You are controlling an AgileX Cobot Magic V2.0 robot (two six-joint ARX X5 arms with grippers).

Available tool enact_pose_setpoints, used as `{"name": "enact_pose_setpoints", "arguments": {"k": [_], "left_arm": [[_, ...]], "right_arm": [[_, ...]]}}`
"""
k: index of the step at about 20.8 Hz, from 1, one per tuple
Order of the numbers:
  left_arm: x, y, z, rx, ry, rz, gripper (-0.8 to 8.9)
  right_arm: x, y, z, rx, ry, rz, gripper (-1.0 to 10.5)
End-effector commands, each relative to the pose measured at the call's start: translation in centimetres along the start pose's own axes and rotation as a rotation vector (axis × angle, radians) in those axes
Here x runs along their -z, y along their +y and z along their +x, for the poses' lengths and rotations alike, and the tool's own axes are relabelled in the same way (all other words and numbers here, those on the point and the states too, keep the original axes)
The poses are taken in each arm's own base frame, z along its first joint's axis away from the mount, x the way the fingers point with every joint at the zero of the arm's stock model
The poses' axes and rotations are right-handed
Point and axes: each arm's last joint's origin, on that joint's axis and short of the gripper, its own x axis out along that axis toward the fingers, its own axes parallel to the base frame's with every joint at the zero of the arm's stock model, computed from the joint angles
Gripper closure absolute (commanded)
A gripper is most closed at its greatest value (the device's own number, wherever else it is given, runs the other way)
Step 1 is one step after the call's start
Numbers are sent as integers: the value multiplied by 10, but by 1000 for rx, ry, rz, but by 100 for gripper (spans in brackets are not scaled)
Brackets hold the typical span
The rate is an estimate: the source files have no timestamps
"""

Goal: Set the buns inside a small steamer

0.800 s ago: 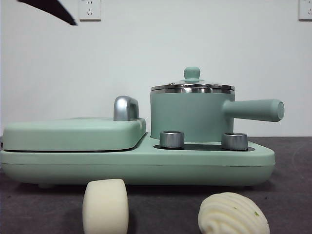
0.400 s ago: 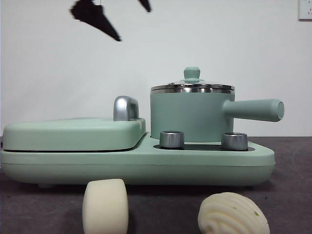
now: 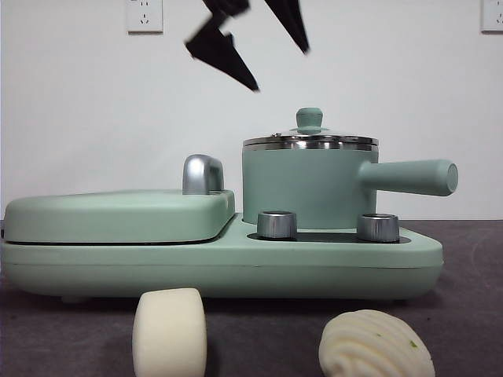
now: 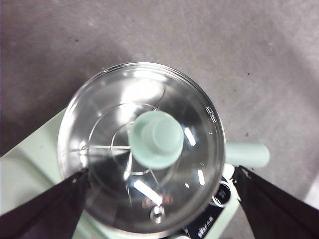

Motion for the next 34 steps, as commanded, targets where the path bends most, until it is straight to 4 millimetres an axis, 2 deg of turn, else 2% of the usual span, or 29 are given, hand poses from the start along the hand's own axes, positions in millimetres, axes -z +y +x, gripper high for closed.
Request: {"name": "enact_pose_setpoints", "arguments": {"k": [1,3,6,14,15,17,25,27,32,34], "left_arm": [[-6,-5,17,-40,-10,50,354],[-5,-7,24,-63,4,71,357],[-5,-10,37,-56,23,93,414],[-3,-25,67,-115,56,172,419],[-3,-27,69,-114,53,177,446],[-3,-28,69,-136,53,191,517],[-3,-28,69,-135,58,210,651],[-3,-29,70,-133,59,219,737],[-3,-31,69,-131,59,222,789],[-5,-34,63,-131,50,224,797]], "right_arm": [[-4,1,-1,-4,-9,-3,504],[-4,1,-1,-3,-9,-3,504],[-4,1,-1,-4,-9,-3,504],[-4,1,-1,-4,-9,-2,504],[-4,1,-1,-4,-9,-2,504],[-4,1,-1,-4,-8,-2,504],[-3,1,-1,-4,-6,0,504],[-3,1,-1,-4,-6,0,505],[-3,1,-1,-3,0,4,505],[-2,1,-1,-3,4,8,505]]}}
